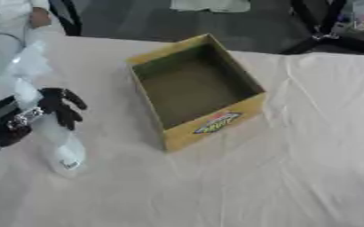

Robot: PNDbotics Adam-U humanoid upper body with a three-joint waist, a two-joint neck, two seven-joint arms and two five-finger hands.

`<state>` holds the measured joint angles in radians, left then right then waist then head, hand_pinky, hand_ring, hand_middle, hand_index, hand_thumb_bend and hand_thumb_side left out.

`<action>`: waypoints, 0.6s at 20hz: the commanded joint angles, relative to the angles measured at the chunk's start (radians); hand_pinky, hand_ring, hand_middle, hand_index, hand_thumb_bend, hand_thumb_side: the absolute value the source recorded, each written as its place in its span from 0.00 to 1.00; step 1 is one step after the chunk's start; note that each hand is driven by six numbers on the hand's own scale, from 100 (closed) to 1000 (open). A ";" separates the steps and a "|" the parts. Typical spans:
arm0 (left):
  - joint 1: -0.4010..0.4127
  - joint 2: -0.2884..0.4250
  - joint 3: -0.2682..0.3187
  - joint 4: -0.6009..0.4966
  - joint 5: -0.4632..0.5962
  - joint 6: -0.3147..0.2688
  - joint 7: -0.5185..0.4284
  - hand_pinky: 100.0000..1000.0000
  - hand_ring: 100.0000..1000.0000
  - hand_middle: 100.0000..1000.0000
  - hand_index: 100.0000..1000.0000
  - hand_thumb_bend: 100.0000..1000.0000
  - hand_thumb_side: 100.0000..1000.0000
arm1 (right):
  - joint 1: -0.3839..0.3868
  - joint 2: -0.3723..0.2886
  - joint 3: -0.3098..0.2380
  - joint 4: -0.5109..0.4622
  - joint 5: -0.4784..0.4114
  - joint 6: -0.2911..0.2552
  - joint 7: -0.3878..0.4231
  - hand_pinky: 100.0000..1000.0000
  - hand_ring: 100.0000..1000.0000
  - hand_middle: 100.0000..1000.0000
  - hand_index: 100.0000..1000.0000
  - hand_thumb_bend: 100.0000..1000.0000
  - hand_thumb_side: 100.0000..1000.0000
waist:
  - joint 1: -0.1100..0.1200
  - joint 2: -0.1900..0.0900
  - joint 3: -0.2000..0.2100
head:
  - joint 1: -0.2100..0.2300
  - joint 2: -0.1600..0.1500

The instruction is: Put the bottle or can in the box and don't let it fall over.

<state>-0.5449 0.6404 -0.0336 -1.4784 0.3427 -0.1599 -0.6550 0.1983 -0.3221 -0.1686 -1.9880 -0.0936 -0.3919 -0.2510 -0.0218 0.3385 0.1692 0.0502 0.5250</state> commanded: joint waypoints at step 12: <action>-0.010 0.007 -0.006 0.016 0.043 0.003 0.049 0.61 0.27 0.52 0.07 0.00 0.64 | -0.002 -0.020 -0.008 -0.012 -0.012 -0.003 0.005 0.92 1.00 1.00 0.90 0.00 0.52 | 0.001 -0.011 -0.001 | -0.001 -0.011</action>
<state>-0.5475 0.6334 -0.0393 -1.4641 0.3827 -0.1572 -0.6135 0.1952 -0.3221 -0.1686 -1.9880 -0.1017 -0.3917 -0.2501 -0.0214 0.3386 0.1684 0.0501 0.5240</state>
